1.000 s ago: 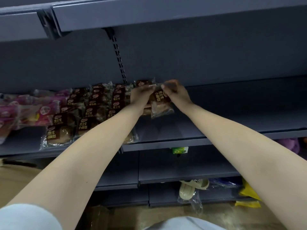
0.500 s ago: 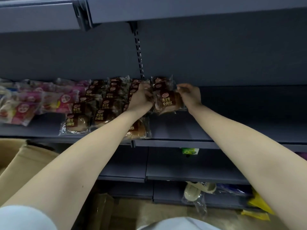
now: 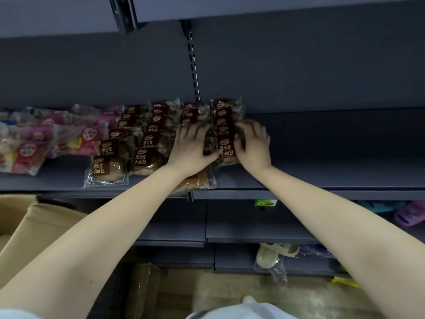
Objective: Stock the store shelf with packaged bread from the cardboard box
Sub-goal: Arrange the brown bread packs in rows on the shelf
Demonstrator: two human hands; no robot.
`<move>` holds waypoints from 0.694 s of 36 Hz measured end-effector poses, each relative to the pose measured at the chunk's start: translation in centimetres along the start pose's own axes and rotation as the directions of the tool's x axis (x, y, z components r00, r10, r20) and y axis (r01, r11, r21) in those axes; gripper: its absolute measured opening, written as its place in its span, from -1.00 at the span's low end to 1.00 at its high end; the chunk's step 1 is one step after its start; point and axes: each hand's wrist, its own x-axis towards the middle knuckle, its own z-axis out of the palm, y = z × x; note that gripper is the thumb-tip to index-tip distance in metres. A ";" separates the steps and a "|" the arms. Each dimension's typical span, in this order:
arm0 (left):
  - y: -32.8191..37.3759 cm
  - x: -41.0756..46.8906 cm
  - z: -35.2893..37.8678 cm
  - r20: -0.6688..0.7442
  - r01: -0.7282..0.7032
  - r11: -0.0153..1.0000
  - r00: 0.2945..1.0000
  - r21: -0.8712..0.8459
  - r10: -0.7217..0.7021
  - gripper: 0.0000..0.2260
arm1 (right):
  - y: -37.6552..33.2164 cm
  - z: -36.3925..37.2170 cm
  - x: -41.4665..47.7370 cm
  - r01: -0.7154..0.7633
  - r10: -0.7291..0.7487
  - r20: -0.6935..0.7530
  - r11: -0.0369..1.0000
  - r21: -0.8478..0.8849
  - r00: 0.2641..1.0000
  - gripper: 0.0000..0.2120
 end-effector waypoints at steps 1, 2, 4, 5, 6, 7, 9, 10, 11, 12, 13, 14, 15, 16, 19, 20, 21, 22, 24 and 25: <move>-0.4 -0.3 -0.2 -0.015 -0.008 1.000 1.000 0.008 0.008 -0.29 | 0.2 0.1 -0.3 0.084 -0.082 0.031 0.995 -0.046 0.996 -0.55; -0.8 -0.6 -0.3 -0.018 -0.025 0.999 1.000 0.024 0.026 -0.25 | 0.4 0.3 -0.6 0.146 -0.138 0.084 0.985 -0.091 0.987 -0.49; -1.5 -1.4 -0.2 0.012 -0.059 0.996 0.998 0.065 0.059 -0.19 | 0.8 0.7 -1.0 0.180 -0.136 0.238 0.968 -0.173 0.962 -0.36; -1.7 -1.8 -0.1 0.031 -0.067 0.995 0.997 0.080 0.064 -0.17 | 0.9 0.9 -1.0 0.173 -0.106 0.298 0.962 -0.210 0.949 -0.30; -1.9 -2.1 0.1 0.043 -0.067 0.994 0.997 0.089 0.064 -0.16 | 0.9 1.1 -1.0 0.165 -0.079 0.327 0.955 -0.245 0.942 -0.25; -2.0 -2.5 0.3 0.047 -0.063 0.994 0.997 0.091 0.059 -0.16 | 0.8 1.2 -1.0 0.159 -0.060 0.340 0.948 -0.274 0.939 -0.23; -2.1 -3.0 0.5 0.046 -0.056 0.995 0.998 0.081 0.052 -0.16 | 0.3 1.5 -0.8 0.136 -0.018 0.357 0.941 -0.309 0.934 -0.23; -2.2 -3.2 0.6 0.048 -0.059 0.995 0.997 0.077 0.055 -0.17 | 0.0 1.6 -0.7 0.126 0.003 0.368 0.937 -0.326 0.930 -0.23; -2.2 -3.4 0.6 0.050 -0.067 0.995 0.997 0.074 0.063 -0.18 | -0.2 1.6 -0.8 0.122 0.018 0.377 0.931 -0.344 0.926 -0.24; -2.3 -3.6 0.6 0.051 -0.077 0.994 0.996 0.072 0.073 -0.18 | -0.3 1.6 -0.8 0.130 0.015 0.376 0.925 -0.358 0.927 -0.25; -2.3 -3.7 0.5 0.053 -0.086 0.994 0.995 0.069 0.083 -0.19 | -0.4 1.5 -0.8 0.152 -0.014 0.359 0.921 -0.359 0.933 -0.28; -2.3 -3.8 0.4 0.058 -0.092 0.994 0.994 0.064 0.089 -0.19 | -0.4 1.4 -0.9 0.190 -0.070 0.330 0.917 -0.350 0.941 -0.31; -2.4 -4.0 0.3 0.065 -0.096 0.994 0.994 0.060 0.092 -0.19 | -0.6 1.2 -0.9 0.239 -0.145 0.286 0.913 -0.332 0.947 -0.34; -2.6 -4.1 0.1 0.073 -0.101 0.993 0.993 0.056 0.096 -0.18 | -0.8 1.2 -0.8 0.288 -0.220 0.238 0.907 -0.308 0.946 -0.38; -3.6 -4.9 -0.3 0.091 -0.130 0.991 0.988 0.039 0.126 -0.16 | -2.2 1.6 -0.5 0.395 -0.379 0.115 0.893 -0.214 0.918 -0.52; -4.0 -5.2 -0.4 0.093 -0.142 0.989 0.986 0.036 0.138 -0.15 | -3.0 1.8 -0.4 0.423 -0.410 0.107 0.887 -0.187 0.906 -0.55; -4.4 -5.6 -0.5 0.088 -0.155 0.987 0.985 0.038 0.151 -0.15 | -3.7 2.0 -0.4 0.447 -0.433 0.118 0.881 -0.157 0.894 -0.56; -4.8 -5.9 -0.6 0.077 -0.169 0.985 0.983 0.042 0.166 -0.14 | -4.3 2.1 -0.5 0.466 -0.449 0.145 0.876 -0.124 0.882 -0.56; -5.6 -6.4 -0.8 0.043 -0.194 0.980 0.980 0.052 0.192 -0.15 | -5.5 2.7 -1.0 0.490 -0.466 0.216 0.868 -0.076 0.858 -0.53; -6.0 -6.6 -0.9 0.031 -0.197 0.979 0.980 0.059 0.195 -0.16 | -5.9 3.0 -1.3 0.502 -0.474 0.244 0.862 -0.071 0.846 -0.52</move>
